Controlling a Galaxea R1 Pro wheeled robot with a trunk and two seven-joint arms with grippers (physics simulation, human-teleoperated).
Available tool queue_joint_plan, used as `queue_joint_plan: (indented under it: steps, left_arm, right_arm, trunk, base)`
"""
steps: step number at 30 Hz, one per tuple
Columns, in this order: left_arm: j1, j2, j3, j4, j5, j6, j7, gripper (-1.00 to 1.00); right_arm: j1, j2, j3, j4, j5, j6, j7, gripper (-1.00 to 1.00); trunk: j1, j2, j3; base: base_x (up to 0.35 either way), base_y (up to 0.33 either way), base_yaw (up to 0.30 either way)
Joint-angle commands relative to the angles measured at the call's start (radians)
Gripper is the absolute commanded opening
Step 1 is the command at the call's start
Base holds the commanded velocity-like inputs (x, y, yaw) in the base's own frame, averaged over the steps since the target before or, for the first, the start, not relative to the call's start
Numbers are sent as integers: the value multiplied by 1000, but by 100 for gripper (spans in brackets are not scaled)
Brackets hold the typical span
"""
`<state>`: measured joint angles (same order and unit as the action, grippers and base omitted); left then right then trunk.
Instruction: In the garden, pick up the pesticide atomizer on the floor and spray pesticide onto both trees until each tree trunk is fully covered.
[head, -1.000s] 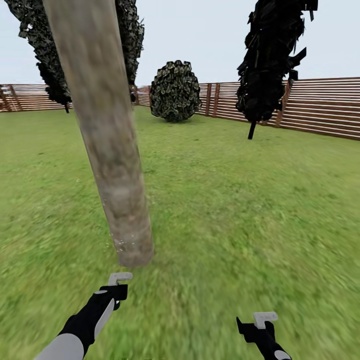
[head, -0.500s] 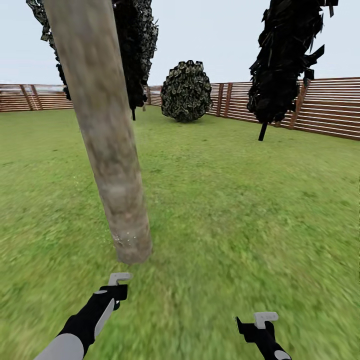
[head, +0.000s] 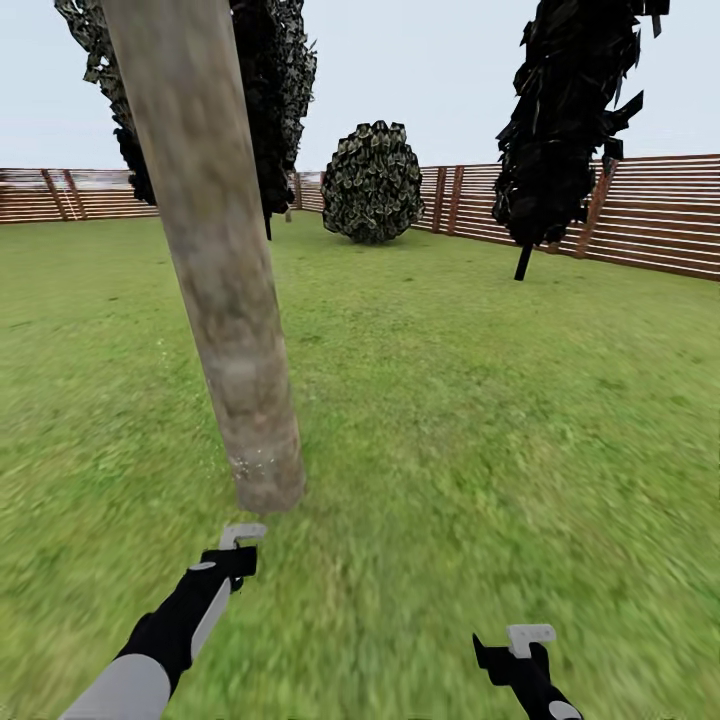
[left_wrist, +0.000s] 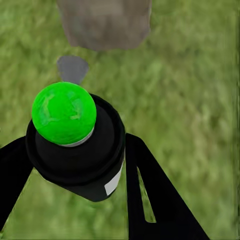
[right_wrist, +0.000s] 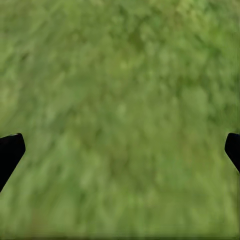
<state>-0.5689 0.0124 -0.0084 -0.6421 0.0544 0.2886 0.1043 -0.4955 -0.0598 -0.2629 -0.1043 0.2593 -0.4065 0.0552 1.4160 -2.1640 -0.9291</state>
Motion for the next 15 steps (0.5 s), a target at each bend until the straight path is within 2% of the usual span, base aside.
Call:
queue_joint_plan:
  steps: [1,4,6,10,14,15]
  left_arm:
    - [-1,-1,1,-36,1,5,-1,-100]
    - [-3,-8,0,-105,1,35,-1,-100]
    - [-6,-36,-1,-177,2,109,-2,-100]
    - [-5,-60,-1,-266,1,144,-2,-100]
    - [-3,-32,8,-317,-1,151,-3,-100]
    - [-2,7,10,-352,5,161,-4,-100]
  right_arm:
    - [0,0,0,0,0,0,0,100]
    - [0,0,1,0,0,0,0,100]
    - [0,0,0,0,0,0,0,100]
    - [0,0,0,0,0,0,0,100]
    - [0,0,1,0,0,0,0,100]
    - [0,0,1,0,0,0,0,100]
  trunk:
    - [0,0,0]
    - [0,0,0]
    - [0,0,0]
    - [0,0,0]
    - [0,0,0]
    - [0,0,0]
  base:
    - [-31,0,0]
    - [-10,0,0]
    - [-1,0,0]
    - [0,0,0]
    - [0,0,0]
    - [0,0,0]
